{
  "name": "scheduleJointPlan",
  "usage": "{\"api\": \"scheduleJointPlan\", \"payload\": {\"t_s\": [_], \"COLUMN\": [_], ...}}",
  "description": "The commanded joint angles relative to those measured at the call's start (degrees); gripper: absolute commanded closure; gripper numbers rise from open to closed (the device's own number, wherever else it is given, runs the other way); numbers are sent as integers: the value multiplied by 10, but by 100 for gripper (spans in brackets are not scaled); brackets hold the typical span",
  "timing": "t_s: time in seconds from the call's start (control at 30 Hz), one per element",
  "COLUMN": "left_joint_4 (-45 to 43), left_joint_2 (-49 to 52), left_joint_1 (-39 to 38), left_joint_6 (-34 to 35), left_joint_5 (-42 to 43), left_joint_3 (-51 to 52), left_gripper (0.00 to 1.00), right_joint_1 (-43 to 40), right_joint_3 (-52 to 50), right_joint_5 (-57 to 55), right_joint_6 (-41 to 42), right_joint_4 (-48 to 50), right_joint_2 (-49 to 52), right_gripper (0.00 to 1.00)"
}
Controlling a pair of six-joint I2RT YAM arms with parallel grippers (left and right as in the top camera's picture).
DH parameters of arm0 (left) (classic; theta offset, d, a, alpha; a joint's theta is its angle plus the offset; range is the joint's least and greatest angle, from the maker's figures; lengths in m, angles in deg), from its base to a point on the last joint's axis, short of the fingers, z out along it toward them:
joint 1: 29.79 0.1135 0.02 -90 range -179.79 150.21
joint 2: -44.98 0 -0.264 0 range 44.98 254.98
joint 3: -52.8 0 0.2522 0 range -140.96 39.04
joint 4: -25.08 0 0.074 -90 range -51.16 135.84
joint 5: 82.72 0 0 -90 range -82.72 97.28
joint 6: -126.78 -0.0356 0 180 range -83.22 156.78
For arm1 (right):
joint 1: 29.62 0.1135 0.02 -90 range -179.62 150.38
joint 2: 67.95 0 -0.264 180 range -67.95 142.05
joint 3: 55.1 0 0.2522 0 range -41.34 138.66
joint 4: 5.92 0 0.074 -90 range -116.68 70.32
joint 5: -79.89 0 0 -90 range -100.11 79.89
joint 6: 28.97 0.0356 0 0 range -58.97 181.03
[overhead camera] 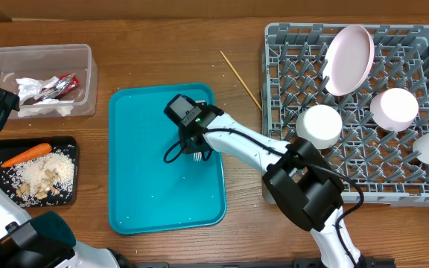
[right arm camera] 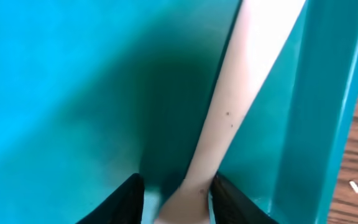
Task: Sort waste into correct bins and load items into the dishwasher rack
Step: 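Lower the right gripper onto the white plastic fork and grasp it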
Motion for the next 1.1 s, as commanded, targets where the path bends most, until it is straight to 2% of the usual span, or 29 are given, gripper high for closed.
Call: {"api": "scheduleJointPlan", "payload": {"t_s": [0.0,0.23,0.4,0.5,0.73,1.07], "left_joint_4": [0,0,0,0,0,0], "left_joint_2": [2,2,2,2,2,2], "left_joint_1": [1,1,1,1,1,1], "left_joint_6": [5,5,5,5,5,5], "left_joint_5": [-4,-4,-4,-4,-4,-4], "left_joint_3": [2,2,2,2,2,2], "left_gripper": [0,0,0,0,0,0], "right_joint_1": [5,4,3,3,3,3], "right_joint_3": [-3,-3,-3,-3,-1,26], "right_joint_5": [5,-6,-7,-9,-10,-10], "right_joint_6": [13,56,56,56,55,55], "right_joint_4": [-1,-13,-16,-16,-18,-46], "right_joint_2": [18,29,29,29,29,25], "right_gripper": [62,65,77,79,96,96]}}
